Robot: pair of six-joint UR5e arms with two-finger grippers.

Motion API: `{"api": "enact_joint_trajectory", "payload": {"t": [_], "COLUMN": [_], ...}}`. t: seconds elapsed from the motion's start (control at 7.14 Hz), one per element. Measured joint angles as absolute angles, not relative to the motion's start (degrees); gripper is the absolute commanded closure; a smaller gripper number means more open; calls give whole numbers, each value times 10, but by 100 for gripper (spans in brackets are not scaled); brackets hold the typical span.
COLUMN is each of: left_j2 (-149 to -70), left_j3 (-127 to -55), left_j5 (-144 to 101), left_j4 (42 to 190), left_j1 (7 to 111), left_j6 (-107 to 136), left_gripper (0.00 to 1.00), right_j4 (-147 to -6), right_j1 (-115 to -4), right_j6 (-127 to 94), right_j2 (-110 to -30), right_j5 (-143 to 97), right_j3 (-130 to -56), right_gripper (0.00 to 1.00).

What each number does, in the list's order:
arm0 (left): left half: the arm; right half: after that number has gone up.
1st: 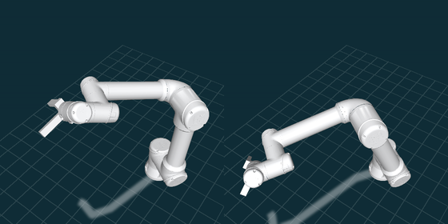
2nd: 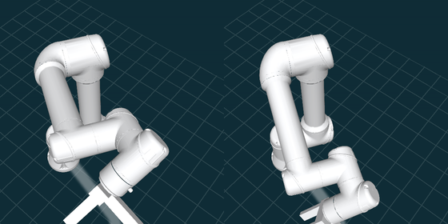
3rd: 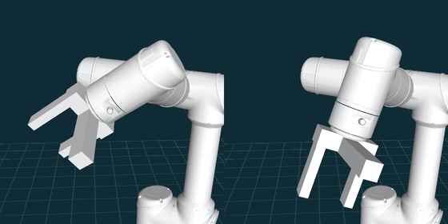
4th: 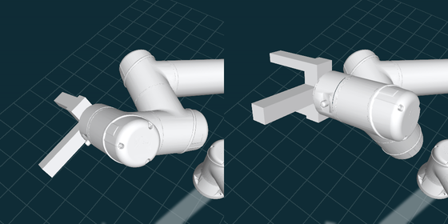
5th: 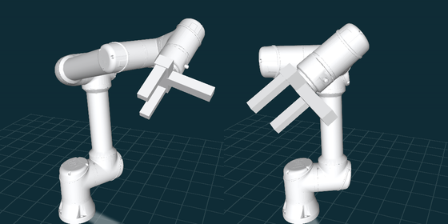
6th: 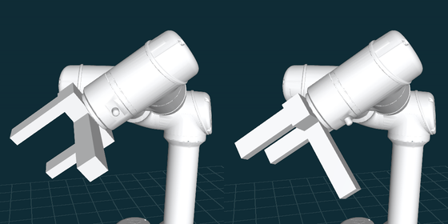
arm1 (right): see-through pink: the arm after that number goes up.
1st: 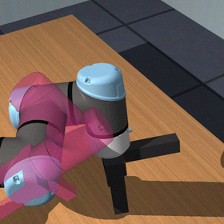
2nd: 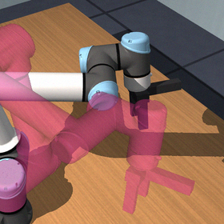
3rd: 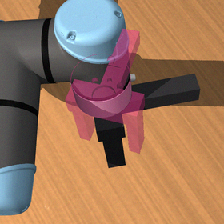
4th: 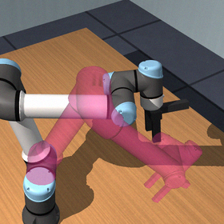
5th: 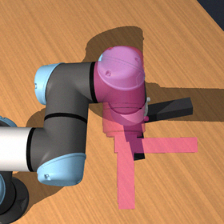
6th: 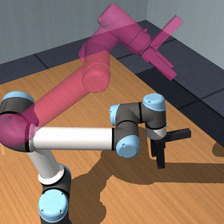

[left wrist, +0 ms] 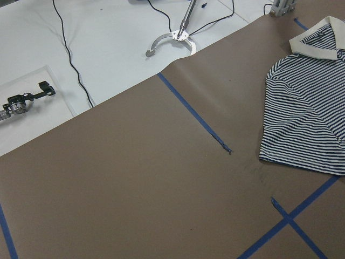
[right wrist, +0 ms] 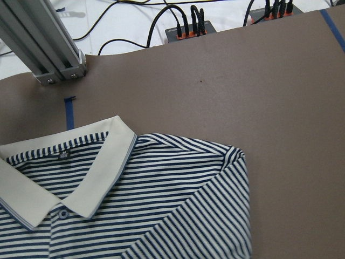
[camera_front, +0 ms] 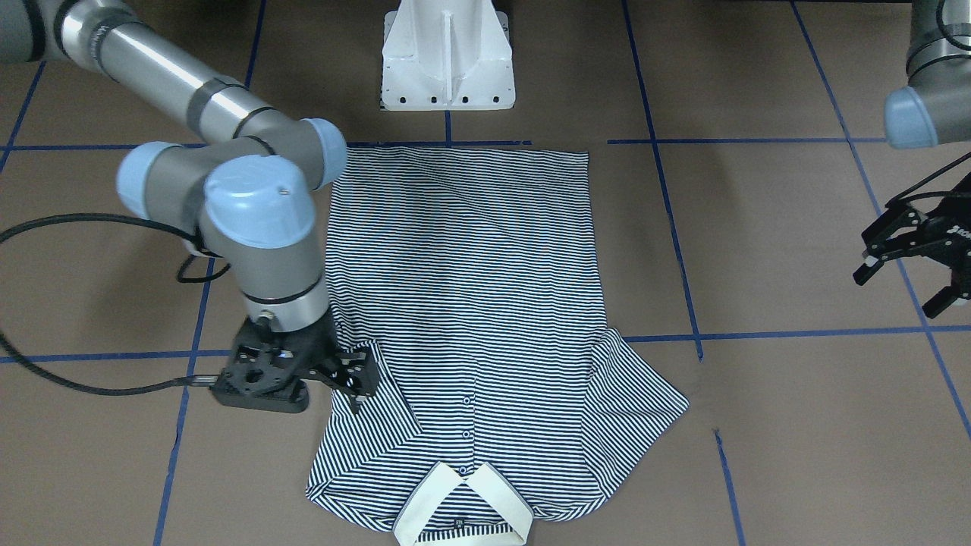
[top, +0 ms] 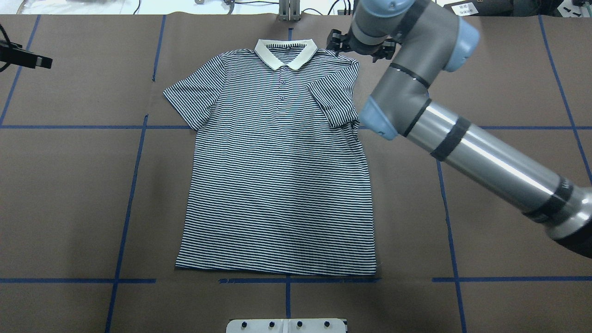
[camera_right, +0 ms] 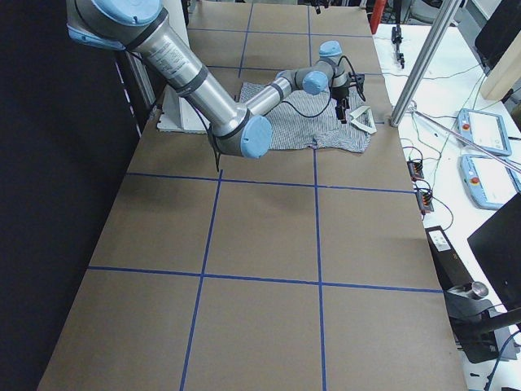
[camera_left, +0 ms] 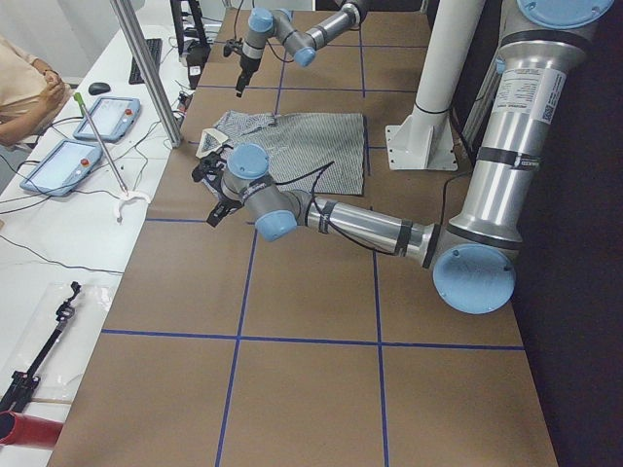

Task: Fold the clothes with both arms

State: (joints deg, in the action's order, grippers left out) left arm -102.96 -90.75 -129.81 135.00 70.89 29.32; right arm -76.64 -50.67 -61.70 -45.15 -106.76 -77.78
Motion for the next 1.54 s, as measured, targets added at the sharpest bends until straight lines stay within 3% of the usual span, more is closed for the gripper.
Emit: {"api": "enact_joint_trajectory", "payload": {"t": [0.28,0.7,1.26,1.54], "left_j2": [-1079,-1164,-1222,-1228], "left_j3": [-882,-786,-668,-643], "left_j5": [-1229,-1088,-1000,-998], "left_j4": [1349,1354,1400,1415], "left_j1": [651,564,498,490], "left_j6": [413,509,555,559], "left_gripper": [35,37,39,41], "right_j4": [-759,-675,-650,-650], "right_j1": [-605,-722,-738,-738], "right_j6": [-451,-332,-328,-328], "right_j2": [-581,-735,-769,-770], "right_j5": [-1195,-1334,-1349,-1348], "right_j3": [-871,-927,-937,-937], "right_gripper": [0,0,0,0]}}
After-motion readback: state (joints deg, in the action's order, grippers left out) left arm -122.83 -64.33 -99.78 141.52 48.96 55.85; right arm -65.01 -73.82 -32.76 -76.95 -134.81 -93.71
